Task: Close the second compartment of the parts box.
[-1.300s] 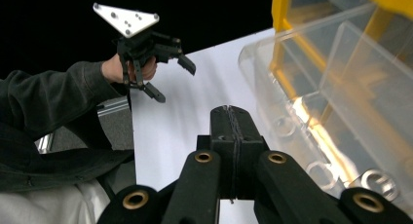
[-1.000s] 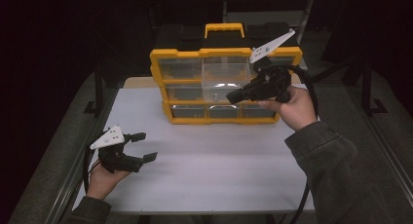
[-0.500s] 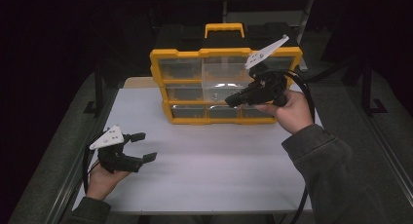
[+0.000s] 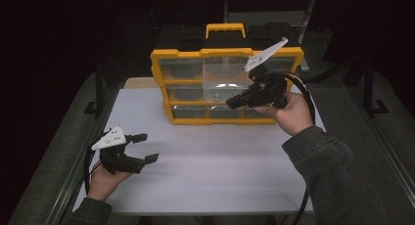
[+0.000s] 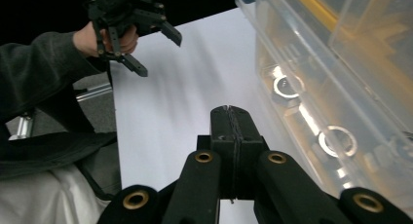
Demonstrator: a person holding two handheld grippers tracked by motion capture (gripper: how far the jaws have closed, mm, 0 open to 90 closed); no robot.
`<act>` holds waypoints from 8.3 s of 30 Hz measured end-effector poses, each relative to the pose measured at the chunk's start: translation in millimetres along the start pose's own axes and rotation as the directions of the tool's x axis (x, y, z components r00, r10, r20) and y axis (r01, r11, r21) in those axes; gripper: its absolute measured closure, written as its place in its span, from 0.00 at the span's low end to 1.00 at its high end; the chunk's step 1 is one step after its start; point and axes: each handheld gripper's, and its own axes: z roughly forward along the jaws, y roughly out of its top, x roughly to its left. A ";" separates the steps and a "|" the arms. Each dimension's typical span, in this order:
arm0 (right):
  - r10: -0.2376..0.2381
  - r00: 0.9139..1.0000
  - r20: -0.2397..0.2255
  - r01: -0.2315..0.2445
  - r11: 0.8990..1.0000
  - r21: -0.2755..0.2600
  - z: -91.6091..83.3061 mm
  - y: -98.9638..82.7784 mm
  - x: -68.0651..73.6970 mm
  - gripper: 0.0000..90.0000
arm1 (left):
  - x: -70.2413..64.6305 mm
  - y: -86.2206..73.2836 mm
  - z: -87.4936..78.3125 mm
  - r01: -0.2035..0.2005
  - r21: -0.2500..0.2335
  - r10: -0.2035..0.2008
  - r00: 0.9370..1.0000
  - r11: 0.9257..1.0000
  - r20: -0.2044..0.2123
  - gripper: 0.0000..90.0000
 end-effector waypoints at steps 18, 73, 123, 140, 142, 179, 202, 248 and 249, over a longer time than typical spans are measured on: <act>0.008 0.996 0.089 -0.007 1.000 -0.007 -3.0 9.4 -3.9 0.99 | -0.5 0.6 -0.7 0.002 -0.009 -0.002 1.000 1.000 0.001 0.19; 0.045 0.985 0.164 -0.050 0.998 0.029 8.5 40.9 -44.7 0.99 | 1.4 0.3 -2.5 0.000 -0.011 0.000 1.000 1.000 -0.003 0.19; 0.031 0.962 0.270 -0.043 0.998 0.039 17.3 53.4 -70.5 0.99 | 1.2 0.6 -1.8 -0.003 -0.002 0.003 1.000 1.000 0.001 0.19; 0.041 0.964 0.262 -0.044 0.999 0.008 16.2 48.7 -63.2 0.92 | -1.4 0.8 2.1 0.005 -0.002 -0.005 1.000 1.000 0.010 0.19; 0.043 0.967 0.252 -0.045 0.999 0.001 16.2 47.5 -62.4 0.90 | -2.1 0.6 3.1 0.009 -0.002 -0.009 1.000 1.000 0.015 0.19; 0.121 0.978 0.170 -0.096 0.985 -0.146 32.5 -42.8 -53.0 0.49 | -1.6 0.4 9.3 0.018 0.045 -0.018 1.000 0.999 0.005 0.19; 0.159 0.969 0.190 -0.126 0.977 -0.174 28.8 -101.9 -34.7 0.38 | -4.6 -1.4 13.0 0.013 0.044 -0.014 1.000 0.999 0.017 0.19; 0.291 0.924 0.248 -0.243 0.948 -0.207 20.2 -202.9 -24.4 0.20 | -2.9 -18.0 11.5 0.029 0.068 -0.029 1.000 0.997 -0.003 0.19; 0.294 0.922 0.251 -0.246 0.947 -0.205 20.4 -204.7 -23.9 0.20 | -3.0 -18.3 11.2 0.026 0.070 -0.026 1.000 0.997 -0.003 0.19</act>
